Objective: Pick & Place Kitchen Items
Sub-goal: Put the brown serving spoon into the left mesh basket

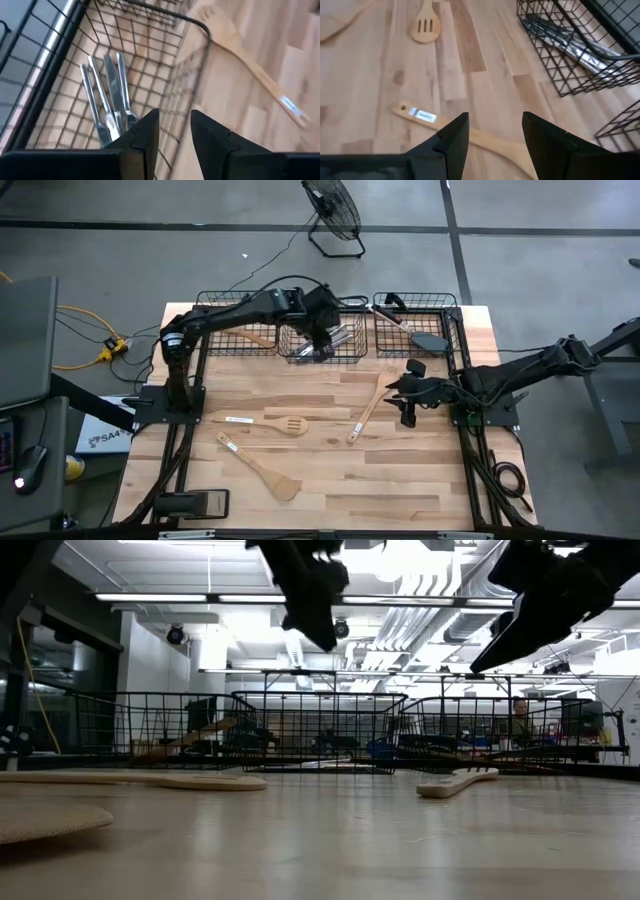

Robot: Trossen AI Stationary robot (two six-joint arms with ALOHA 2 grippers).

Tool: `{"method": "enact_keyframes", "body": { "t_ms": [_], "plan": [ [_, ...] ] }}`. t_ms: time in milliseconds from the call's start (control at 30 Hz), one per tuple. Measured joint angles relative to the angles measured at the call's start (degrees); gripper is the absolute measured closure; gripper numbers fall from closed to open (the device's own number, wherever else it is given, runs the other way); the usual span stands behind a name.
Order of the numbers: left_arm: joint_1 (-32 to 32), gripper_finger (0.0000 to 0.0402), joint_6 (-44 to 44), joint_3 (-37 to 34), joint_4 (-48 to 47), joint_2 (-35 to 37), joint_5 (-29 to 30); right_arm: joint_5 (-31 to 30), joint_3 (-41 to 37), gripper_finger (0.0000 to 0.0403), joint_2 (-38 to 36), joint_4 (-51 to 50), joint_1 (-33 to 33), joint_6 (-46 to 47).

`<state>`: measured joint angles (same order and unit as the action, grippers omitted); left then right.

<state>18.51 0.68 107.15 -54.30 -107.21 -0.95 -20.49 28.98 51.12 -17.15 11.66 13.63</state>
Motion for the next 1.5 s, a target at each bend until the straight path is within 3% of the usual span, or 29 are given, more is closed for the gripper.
{"method": "enact_keyframes", "body": {
  "t_ms": [167, 333, 600, 767, 867, 1000, 1267, 1367, 1500],
  "plan": [
    [-2.6, 0.0293, 1.2, 0.0, -1.5, 3.4, 1.0, 4.6, 2.4, 0.0227, 4.0, -1.0, -4.7, -6.2],
    [-6.6, 0.0293, 3.3, 0.1, -4.1, 7.2, 6.6, 8.9, 6.2, 0.0227, 9.9, -1.6, -8.1, -12.5],
    [-14.3, 0.0293, 8.0, 0.0, -10.0, 12.2, 13.8, 10.6, 9.1, 0.0227, 12.9, -5.6, -8.7, -22.9],
    [-19.9, 0.0293, 10.5, -0.9, -11.8, 13.8, 19.9, 10.4, 9.5, 0.0227, 12.9, -9.3, -8.3, -22.0],
    [-22.5, 0.0293, 10.7, -7.4, -6.1, 17.0, 20.1, 10.0, 9.5, 0.0227, 12.9, -9.5, -7.0, -21.6],
    [-24.4, 0.0293, 13.0, -22.1, 4.5, 23.5, 17.7, 7.0, 9.5, 0.0227, 13.1, -9.7, -4.7, -20.9],
    [-27.7, 0.0293, 18.1, -49.5, 28.0, 45.1, 16.3, 9.0, 13.4, 0.0227, 14.7, -19.3, -3.4, -20.0],
    [-29.8, 0.0293, 17.8, -55.9, 36.0, 52.6, 17.1, 10.3, 16.1, 0.0227, 16.3, -21.2, -3.6, -23.8],
    [-32.0, 0.0293, 17.3, -60.9, 38.6, 60.1, 19.8, 10.7, 19.3, 0.0227, 20.4, -27.1, -5.0, -30.7]
  ]
}}
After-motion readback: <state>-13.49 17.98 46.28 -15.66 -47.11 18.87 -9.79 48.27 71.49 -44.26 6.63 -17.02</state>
